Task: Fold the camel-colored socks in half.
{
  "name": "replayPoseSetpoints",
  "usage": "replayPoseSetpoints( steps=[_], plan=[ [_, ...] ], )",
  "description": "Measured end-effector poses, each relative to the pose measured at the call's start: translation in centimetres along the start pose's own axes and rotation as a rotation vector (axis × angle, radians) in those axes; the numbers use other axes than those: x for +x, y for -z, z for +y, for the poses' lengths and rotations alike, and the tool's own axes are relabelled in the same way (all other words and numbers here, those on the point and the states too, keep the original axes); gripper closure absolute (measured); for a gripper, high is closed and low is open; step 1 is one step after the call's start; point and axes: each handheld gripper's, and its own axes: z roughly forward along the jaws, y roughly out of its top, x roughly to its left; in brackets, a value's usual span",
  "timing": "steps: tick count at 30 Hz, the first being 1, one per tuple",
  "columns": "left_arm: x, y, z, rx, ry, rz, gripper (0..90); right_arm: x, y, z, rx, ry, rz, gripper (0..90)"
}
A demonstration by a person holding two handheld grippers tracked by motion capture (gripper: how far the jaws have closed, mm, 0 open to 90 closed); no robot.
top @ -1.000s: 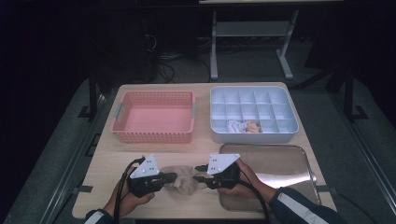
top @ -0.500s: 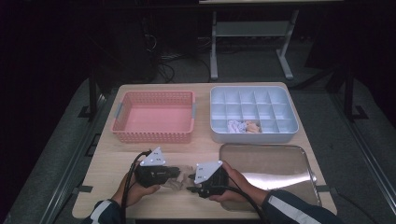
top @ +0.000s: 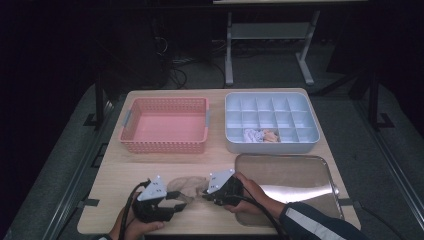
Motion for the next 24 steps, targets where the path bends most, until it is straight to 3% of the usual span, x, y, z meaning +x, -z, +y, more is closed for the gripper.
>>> replayPoseSetpoints(
  steps=[5, 7, 9, 10, 13, 14, 15, 16, 17, 21, 24],
  plan=[
    [0.3, -1.9, -0.1, 0.017, 0.058, 0.014, 47.5, -0.2, 1.2, 0.3, -0.043, -0.01, 0.012, 83.5],
    [0.5, -2.5, -0.1, 0.022, 0.062, 0.031, 46.1, -0.1, 1.6, 0.4, -0.051, -0.042, 0.015, 83.5],
    [0.6, -2.9, 0.0, 0.036, 0.058, 0.066, 43.9, -0.3, 1.9, 0.4, -0.051, -0.04, 0.017, 83.4],
    [0.7, -3.0, 0.0, 0.029, 0.055, 0.083, 42.7, -0.1, 1.9, 0.4, -0.049, -0.068, 0.024, 83.3],
    [1.0, -2.5, 0.1, -0.002, 0.058, 0.12, 41.9, -0.5, 1.8, -0.2, 0.001, -0.065, -0.004, 82.2],
    [1.3, -2.3, 0.1, -0.017, 0.078, 0.11, 40.1, -0.6, 1.8, -0.3, 0.006, -0.063, -0.009, 81.9],
    [1.4, -2.2, 0.0, -0.017, 0.079, 0.108, 41.1, -0.7, 1.8, -0.5, 0.01, -0.095, -0.01, 78.7],
    [1.4, -2.2, 0.0, -0.017, 0.079, 0.108, 41.8, -0.7, 1.8, -0.5, 0.01, -0.095, -0.01, 78.7],
    [1.4, -2.2, 0.0, -0.012, 0.072, 0.1, 41.8, -1.0, 1.9, -0.7, 0.032, -0.107, -0.047, 67.6],
    [1.2, -2.7, 0.1, 0.003, 0.054, 0.073, 45.8, -1.1, 2.7, -0.6, 0.004, -0.097, -0.08, 68.9],
    [1.2, -3.2, 0.1, 0.03, 0.035, 0.076, 48.0, -0.3, 3.3, -0.1, -0.053, -0.079, -0.04, 75.0]
  ],
)
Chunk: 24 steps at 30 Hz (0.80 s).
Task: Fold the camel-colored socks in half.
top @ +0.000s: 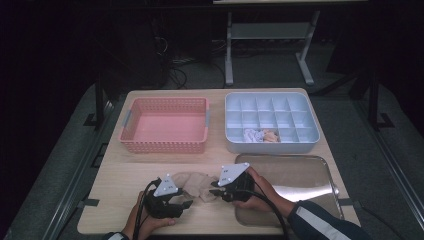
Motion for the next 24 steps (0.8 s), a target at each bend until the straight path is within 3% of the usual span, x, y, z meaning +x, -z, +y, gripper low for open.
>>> replayPoseSetpoints(
  steps=[1, 4, 7, 10, 11, 13, 17, 19, 22, 24],
  plan=[
    [0.0, -0.2, 0.0, 0.012, -0.006, -0.004, 49.7, 0.2, -0.2, 0.1, -0.009, 0.046, 0.008, 76.9],
    [0.1, -0.4, 0.0, 0.014, -0.012, 0.001, 52.2, 1.0, -1.2, 0.5, -0.011, 0.066, 0.028, 74.2],
    [0.2, -0.6, 0.1, 0.014, -0.024, 0.017, 56.4, 1.5, -2.5, 0.8, 0.024, 0.067, 0.037, 61.1],
    [0.4, -0.5, 0.0, 0.007, -0.013, 0.016, 62.8, 1.4, -3.5, 0.6, 0.046, 0.059, 0.023, 58.1],
    [0.4, -0.4, -0.1, 0.005, -0.016, 0.025, 70.2, 0.8, -4.3, 0.3, 0.074, 0.064, 0.003, 57.7],
    [0.4, -0.4, -0.1, 0.002, -0.016, 0.024, 73.8, 0.5, -4.3, 0.2, 0.067, 0.035, 0.011, 62.9],
    [0.1, -0.3, -0.1, 0.01, -0.045, 0.006, 88.9, 0.8, -4.0, 0.1, 0.075, 0.082, 0.024, 78.0],
    [0.1, -0.2, -0.1, 0.013, -0.051, -0.002, 89.9, 0.8, -3.7, 0.2, 0.076, 0.089, 0.036, 79.1],
    [0.3, 0.3, 0.0, -0.021, -0.041, -0.01, 90.0, 0.6, -2.7, 0.4, 0.044, 0.082, 0.039, 79.2],
    [0.4, 1.1, 0.1, -0.049, -0.047, -0.007, 90.0, 0.2, -1.6, 0.5, 0.009, 0.047, 0.052, 79.1]
  ],
)
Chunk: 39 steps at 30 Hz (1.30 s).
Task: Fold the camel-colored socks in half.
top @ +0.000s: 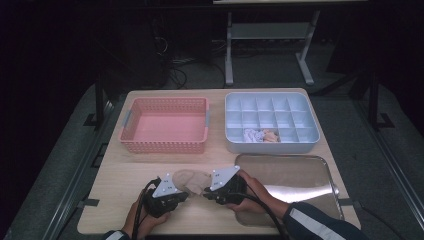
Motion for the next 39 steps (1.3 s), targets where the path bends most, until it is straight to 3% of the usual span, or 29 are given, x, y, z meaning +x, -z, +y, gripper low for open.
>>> replayPoseSetpoints(
  steps=[4, 6, 7, 10, 13, 14, 16, 18, 20, 22, 23, 24, 25, 27, 28, 29, 32, 36, 37, 39],
  plan=[
    [-0.1, 0.3, -0.1, -0.008, 0.0, -0.005, 74.3, -0.3, 1.1, -0.4, -0.012, -0.097, 0.035, 79.1],
    [-0.4, -0.4, -0.1, 0.026, -0.002, -0.006, 62.0, -0.7, 1.2, -0.6, -0.016, -0.11, 0.046, 79.3],
    [-0.4, -0.9, 0.0, 0.045, 0.002, 0.006, 51.7, -0.8, 1.3, -0.7, -0.007, -0.161, 0.053, 79.5],
    [-0.5, -1.7, 0.4, 0.066, -0.031, 0.036, 42.3, -1.3, 1.3, -1.1, 0.022, -0.221, 0.1, 79.3],
    [0.0, -2.2, 1.0, 0.05, -0.021, 0.057, 37.8, -1.9, 1.1, -1.6, 0.04, -0.258, 0.091, 78.4],
    [0.1, -2.4, 1.2, 0.049, -0.034, 0.06, 37.6, -2.0, 1.1, -1.7, 0.04, -0.265, 0.09, 78.3],
    [0.3, -2.7, 1.6, 0.044, -0.048, 0.067, 38.9, -2.4, 1.2, -1.9, 0.038, -0.272, 0.084, 78.0],
    [0.4, -3.0, 1.8, 0.052, -0.067, 0.043, 48.2, -2.5, 1.3, -1.9, 0.042, -0.261, 0.071, 76.4],
    [0.6, -3.1, 1.8, 0.066, -0.077, 0.045, 51.7, -2.4, 1.4, -1.9, 0.051, -0.274, 0.056, 74.4],
    [0.6, -3.1, 1.8, 0.056, -0.074, 0.039, 65.0, -2.4, 1.4, -2.0, 0.057, -0.262, 0.047, 74.1],
    [0.6, -2.9, 1.8, 0.048, -0.074, 0.033, 70.1, -2.3, 1.3, -2.2, 0.081, -0.237, -0.001, 64.3],
    [0.6, -2.7, 1.9, 0.047, -0.081, 0.039, 70.1, -2.3, 1.3, -2.2, 0.081, -0.237, -0.001, 64.3],
    [0.5, -2.5, 2.0, 0.04, -0.095, 0.03, 79.7, -2.3, 1.4, -2.2, 0.069, -0.22, -0.013, 58.9],
    [0.3, -2.4, 2.0, 0.038, -0.101, 0.018, 84.5, -2.0, 1.6, -2.0, 0.057, -0.179, -0.039, 57.8],
    [0.3, -2.5, 2.1, 0.045, -0.114, 0.012, 86.7, -1.7, 1.8, -1.8, 0.037, -0.159, -0.027, 59.1],
    [0.2, -2.4, 2.1, 0.05, -0.116, 0.008, 87.0, -1.3, 1.9, -1.5, 0.007, -0.134, -0.009, 60.1],
    [0.1, -2.2, 2.3, 0.034, -0.105, -0.014, 86.9, -0.2, 1.5, -0.8, -0.005, -0.073, -0.007, 57.1],
    [-0.1, -1.9, 2.4, 0.03, -0.106, -0.03, 86.9, 0.3, -0.1, -0.6, 0.042, -0.019, -0.042, 48.6],
    [-0.2, -1.8, 2.5, 0.032, -0.115, -0.031, 86.6, 0.4, -0.4, -0.5, 0.046, -0.008, -0.067, 51.0],
    [-0.3, -1.6, 2.5, 0.036, -0.118, -0.031, 85.1, 0.7, -0.7, -0.3, 0.045, -0.019, -0.09, 66.6]
  ],
)
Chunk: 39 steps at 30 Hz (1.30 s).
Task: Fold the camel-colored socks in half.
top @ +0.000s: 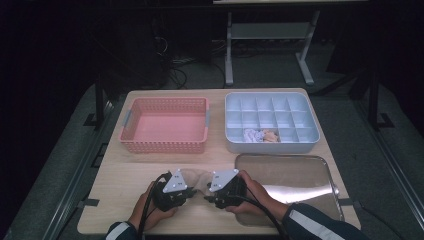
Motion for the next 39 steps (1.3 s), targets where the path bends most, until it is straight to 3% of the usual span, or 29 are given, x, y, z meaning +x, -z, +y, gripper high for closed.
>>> replayPoseSetpoints(
  steps=[2, 3, 5, 7, 9, 14, 17, 19, 22, 24, 26, 28, 31, 34, 38, 39],
  plan=[
    [0.1, 0.3, 0.0, -0.001, -0.005, 0.009, 83.2, -0.2, 0.1, 0.1, -0.013, 0.02, 0.018, 82.0],
    [0.1, 0.6, -0.1, -0.001, -0.008, 0.021, 82.6, -0.3, 0.3, 0.1, -0.021, 0.042, 0.026, 84.3],
    [0.4, 1.1, -0.3, -0.01, 0.005, 0.041, 79.9, -0.5, 0.9, 0.2, -0.034, 0.029, 0.064, 85.9],
    [0.7, 1.7, -0.5, -0.014, 0.013, 0.087, 77.5, -0.7, 1.7, 0.4, -0.051, -0.012, 0.096, 86.3],
    [1.1, 2.3, -0.6, -0.036, 0.046, 0.105, 73.8, -0.8, 2.4, 0.5, -0.07, -0.014, 0.138, 86.3],
    [1.8, 3.0, -0.9, -0.051, 0.076, 0.165, 67.4, -0.9, 3.7, 0.9, -0.095, -0.053, 0.182, 86.3],
    [1.8, 3.0, -1.1, -0.064, 0.076, 0.138, 60.9, -1.2, 4.1, 1.0, -0.108, -0.059, 0.187, 86.3],
    [1.7, 2.9, -1.1, -0.073, 0.057, 0.094, 55.6, -1.3, 4.2, 0.9, -0.104, -0.056, 0.19, 86.3],
    [1.4, 2.6, -1.0, -0.084, 0.041, 0.06, 46.3, -1.4, 4.2, 0.8, -0.103, -0.086, 0.203, 86.2],
    [0.8, 1.9, -0.9, -0.066, 0.008, 0.027, 40.5, -1.6, 4.0, 0.7, -0.098, -0.083, 0.196, 86.2],
    [0.5, 1.7, -0.9, -0.055, -0.004, 0.024, 36.7, -1.6, 3.9, 0.7, -0.097, -0.098, 0.201, 86.2],
    [0.2, 1.6, -1.0, -0.03, -0.022, 0.017, 35.5, -1.8, 3.7, 0.5, -0.086, -0.113, 0.178, 85.8],
    [0.2, 1.8, -1.4, -0.033, -0.002, -0.027, 31.7, -2.1, 3.3, 0.2, -0.059, -0.135, 0.168, 85.1],
    [-0.7, 1.4, -1.5, -0.012, -0.033, -0.056, 29.5, -2.6, 3.0, -0.1, -0.047, -0.175, 0.154, 85.0],
    [-1.3, 0.6, -1.1, 0.007, -0.066, -0.054, 29.5, -2.9, 2.7, -0.3, -0.039, -0.208, 0.162, 84.9],
    [-1.5, 0.1, -0.9, 0.007, -0.065, -0.051, 30.9, -3.0, 2.5, -0.3, -0.036, -0.198, 0.156, 84.9]
  ],
)
